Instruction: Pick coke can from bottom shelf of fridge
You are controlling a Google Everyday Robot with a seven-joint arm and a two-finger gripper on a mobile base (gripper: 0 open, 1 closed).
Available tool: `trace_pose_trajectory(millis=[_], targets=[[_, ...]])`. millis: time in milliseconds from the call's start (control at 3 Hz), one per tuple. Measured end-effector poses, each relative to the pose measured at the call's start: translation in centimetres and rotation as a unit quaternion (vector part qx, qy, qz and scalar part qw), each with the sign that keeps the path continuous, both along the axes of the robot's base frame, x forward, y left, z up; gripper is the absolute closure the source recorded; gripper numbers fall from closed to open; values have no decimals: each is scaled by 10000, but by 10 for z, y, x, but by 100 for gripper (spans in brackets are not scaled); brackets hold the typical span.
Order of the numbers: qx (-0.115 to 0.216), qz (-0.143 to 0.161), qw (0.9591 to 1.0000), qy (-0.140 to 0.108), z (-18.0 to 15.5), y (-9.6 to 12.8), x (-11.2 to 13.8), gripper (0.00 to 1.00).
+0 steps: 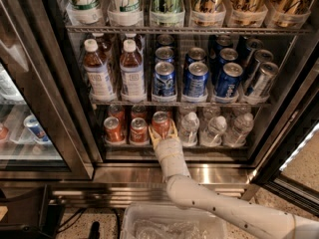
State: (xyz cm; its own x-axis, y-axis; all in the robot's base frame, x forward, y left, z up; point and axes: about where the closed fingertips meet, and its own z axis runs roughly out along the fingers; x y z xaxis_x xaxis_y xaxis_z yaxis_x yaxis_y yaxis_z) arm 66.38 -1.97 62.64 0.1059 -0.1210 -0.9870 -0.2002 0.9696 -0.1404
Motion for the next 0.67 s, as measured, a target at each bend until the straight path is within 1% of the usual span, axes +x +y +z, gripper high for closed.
trace_pose_trajectory(millis=[333, 667], targets=[[-13, 215, 9998, -6, 27, 4, -8, 100], [-363, 435, 9984, 72, 29, 5, 2, 100]])
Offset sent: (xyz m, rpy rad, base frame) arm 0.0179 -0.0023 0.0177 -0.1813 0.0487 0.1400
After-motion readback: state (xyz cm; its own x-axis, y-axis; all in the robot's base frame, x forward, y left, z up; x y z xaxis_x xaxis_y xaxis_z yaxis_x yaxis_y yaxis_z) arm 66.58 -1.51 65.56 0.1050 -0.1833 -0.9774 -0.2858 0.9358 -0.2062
